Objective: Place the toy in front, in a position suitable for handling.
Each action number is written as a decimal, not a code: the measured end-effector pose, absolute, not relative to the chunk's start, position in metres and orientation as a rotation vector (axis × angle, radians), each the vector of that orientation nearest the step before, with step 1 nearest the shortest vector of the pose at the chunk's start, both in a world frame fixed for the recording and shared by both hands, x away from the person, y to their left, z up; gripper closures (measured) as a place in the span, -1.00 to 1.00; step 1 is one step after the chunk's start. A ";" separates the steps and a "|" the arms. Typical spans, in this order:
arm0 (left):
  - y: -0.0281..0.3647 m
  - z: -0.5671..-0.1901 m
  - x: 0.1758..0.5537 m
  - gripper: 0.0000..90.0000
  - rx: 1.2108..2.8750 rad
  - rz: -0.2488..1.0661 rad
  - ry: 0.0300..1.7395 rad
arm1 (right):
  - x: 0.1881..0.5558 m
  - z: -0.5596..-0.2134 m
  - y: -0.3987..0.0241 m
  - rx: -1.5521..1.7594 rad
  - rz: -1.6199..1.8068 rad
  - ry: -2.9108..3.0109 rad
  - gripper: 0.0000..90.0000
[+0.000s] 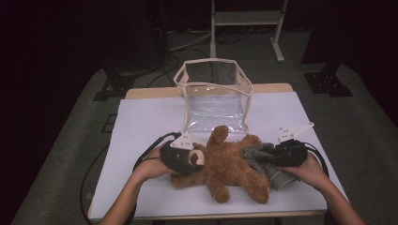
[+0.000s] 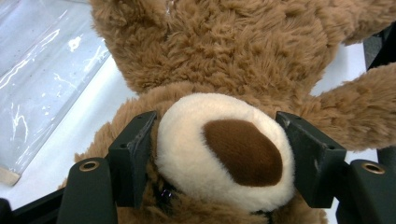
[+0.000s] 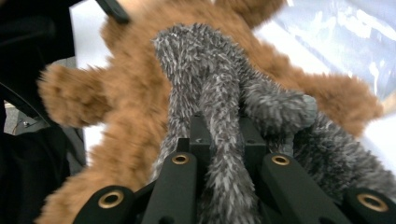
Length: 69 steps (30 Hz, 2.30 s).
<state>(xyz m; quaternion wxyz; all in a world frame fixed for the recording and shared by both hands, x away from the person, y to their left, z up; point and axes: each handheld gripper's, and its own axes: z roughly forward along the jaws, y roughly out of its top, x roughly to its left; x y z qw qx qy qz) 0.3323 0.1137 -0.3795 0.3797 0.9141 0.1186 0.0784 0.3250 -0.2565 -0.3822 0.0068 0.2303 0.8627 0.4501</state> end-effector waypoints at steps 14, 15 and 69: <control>0.112 -0.380 0.336 -0.30 2.336 0.198 0.329 | 0.319 -0.380 -0.238 0.630 1.412 2.764 0.78; 0.111 -0.380 0.337 -0.30 2.338 0.199 0.327 | 0.319 -0.378 -0.238 0.624 1.408 2.763 0.77; 0.131 -0.374 0.330 -0.17 2.307 0.235 0.326 | 0.310 -0.358 -0.125 0.257 1.257 2.914 0.79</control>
